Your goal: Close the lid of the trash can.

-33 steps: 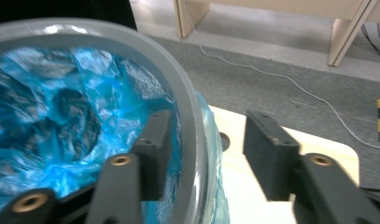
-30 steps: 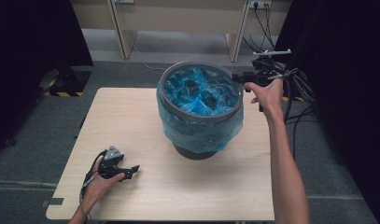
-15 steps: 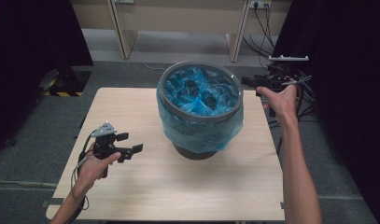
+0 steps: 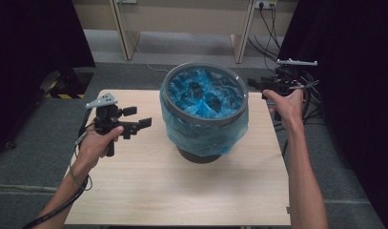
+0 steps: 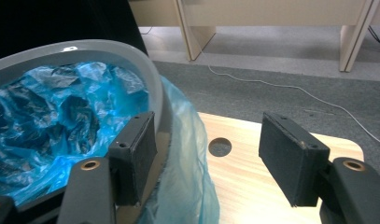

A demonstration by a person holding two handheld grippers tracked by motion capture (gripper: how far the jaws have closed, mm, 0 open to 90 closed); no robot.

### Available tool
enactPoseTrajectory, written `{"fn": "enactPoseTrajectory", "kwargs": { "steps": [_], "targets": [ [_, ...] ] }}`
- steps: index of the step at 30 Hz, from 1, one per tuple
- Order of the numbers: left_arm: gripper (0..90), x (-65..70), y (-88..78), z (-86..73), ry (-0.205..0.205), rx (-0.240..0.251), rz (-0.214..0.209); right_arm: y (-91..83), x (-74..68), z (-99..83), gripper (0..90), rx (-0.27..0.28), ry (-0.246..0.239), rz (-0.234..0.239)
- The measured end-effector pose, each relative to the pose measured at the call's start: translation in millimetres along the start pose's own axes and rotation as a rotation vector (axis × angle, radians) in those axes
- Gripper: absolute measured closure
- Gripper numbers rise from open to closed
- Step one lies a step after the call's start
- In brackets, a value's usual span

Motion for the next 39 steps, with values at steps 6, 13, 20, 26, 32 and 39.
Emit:
{"fn": "enactPoseTrajectory", "kwargs": {
  "steps": [6, 13, 20, 26, 32, 39],
  "targets": [
    [14.7, 1.3, 14.4, 27.9, -0.037, 0.028, -0.018, 4.0, -5.2, -1.0, 36.5, -0.006, -0.01, 0.014],
    [14.7, 5.8, 27.4, 49.2, -0.05, 0.064, -0.025, 8.1, -5.7, -3.3, 36.2, -0.005, 0.0, 0.048],
    [14.5, 11.3, 50.9, 53.3, -0.025, 0.029, 0.009, 15.3, -7.9, -6.2, 34.8, -0.03, -0.009, 0.06],
    [12.4, 3.2, 59.4, 43.8, -0.054, 0.016, 0.001, 18.3, -6.6, -9.9, 35.6, -0.017, 0.011, 0.109],
    [7.4, 1.1, 61.2, 40.3, -0.069, 0.023, 0.011, 19.5, -3.9, -12.9, 34.8, 0.022, 0.02, 0.149],
    [14.7, 14.1, 46.4, 47.0, -0.024, 0.047, -0.002, 12.5, -7.5, -5.9, 33.1, 0.071, 0.002, 0.127]
  ]
}}
Point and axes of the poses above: each handheld gripper's, and its own axes: y roughly forward along the jaws, z roughly out of its top, x roughly to its right, the point moved 6 cm from there along y, roughly forward along the jaws, and after that the axes turned 3 degrees about -x, right-handed, at the moved point
